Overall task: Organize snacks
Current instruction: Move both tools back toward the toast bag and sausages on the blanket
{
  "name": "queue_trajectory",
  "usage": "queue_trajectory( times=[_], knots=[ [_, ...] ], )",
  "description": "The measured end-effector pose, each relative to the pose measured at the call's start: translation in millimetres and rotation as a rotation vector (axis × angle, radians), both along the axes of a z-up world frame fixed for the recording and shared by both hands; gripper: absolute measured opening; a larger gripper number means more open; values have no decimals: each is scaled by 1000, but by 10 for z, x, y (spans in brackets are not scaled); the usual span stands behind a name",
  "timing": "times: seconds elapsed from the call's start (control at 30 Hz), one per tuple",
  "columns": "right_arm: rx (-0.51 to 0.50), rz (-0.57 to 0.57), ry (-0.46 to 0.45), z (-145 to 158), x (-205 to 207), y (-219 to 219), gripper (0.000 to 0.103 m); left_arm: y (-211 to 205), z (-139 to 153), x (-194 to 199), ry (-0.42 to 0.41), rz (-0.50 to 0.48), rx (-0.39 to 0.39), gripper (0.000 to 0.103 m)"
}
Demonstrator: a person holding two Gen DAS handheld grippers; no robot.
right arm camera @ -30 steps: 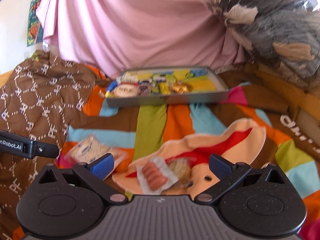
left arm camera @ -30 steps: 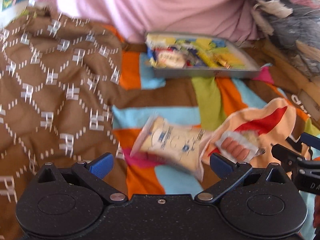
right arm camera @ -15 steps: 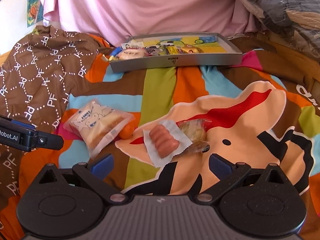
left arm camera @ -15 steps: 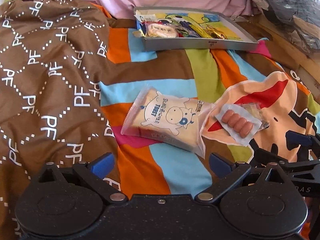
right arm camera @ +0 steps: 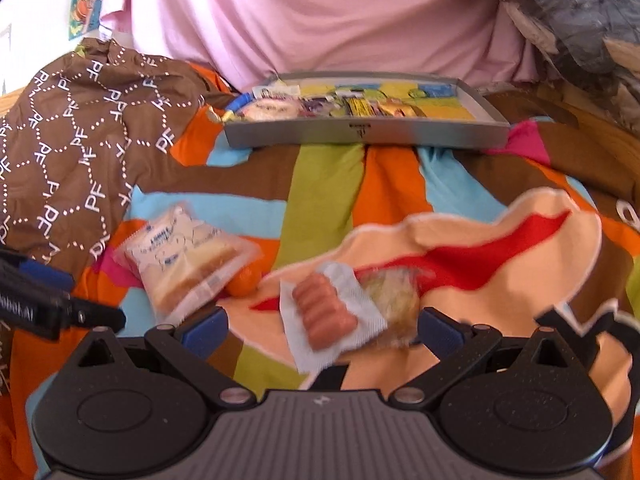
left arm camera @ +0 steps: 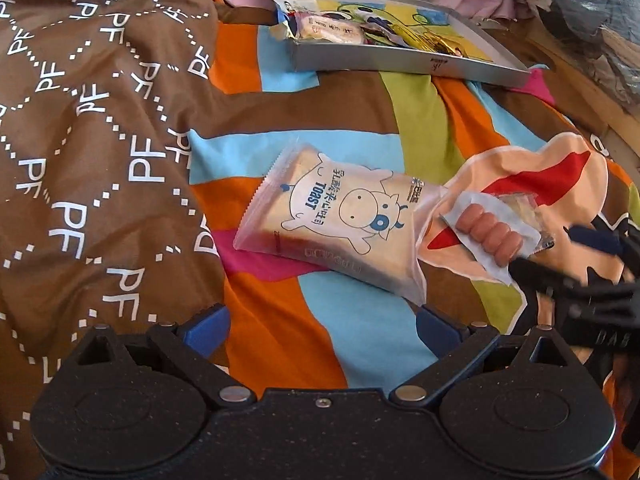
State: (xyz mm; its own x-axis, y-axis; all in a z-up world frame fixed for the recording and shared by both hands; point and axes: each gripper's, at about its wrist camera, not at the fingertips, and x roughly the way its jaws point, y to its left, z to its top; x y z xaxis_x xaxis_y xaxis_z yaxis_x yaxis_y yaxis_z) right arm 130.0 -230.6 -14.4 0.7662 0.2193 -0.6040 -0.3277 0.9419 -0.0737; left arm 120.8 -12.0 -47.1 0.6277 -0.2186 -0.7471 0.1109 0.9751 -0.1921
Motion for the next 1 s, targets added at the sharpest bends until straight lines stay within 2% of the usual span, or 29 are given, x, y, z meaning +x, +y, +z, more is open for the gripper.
queue_trajectory(
  times=[0.13,0.27,0.4,0.57,0.73,0.9,1.0],
  knots=[
    [-30,35,-33,37,109,38,103,2,-20,22,0,-10,-5,99],
    [-19,77,-9,-2,221,69,103,60,-21,51,5,-5,-36,99],
    [8,115,52,-111,279,80,103,177,-33,65,21,25,-103,99],
    [-11,150,46,-181,271,129,102,244,-15,70,10,42,-162,99],
    [-19,186,78,-234,317,173,102,385,-5,91,1,69,-347,99],
    [-41,227,73,-289,283,259,102,379,29,181,-7,74,-395,99],
    [-7,217,78,-293,294,258,101,332,69,349,21,100,-409,99]
  ],
)
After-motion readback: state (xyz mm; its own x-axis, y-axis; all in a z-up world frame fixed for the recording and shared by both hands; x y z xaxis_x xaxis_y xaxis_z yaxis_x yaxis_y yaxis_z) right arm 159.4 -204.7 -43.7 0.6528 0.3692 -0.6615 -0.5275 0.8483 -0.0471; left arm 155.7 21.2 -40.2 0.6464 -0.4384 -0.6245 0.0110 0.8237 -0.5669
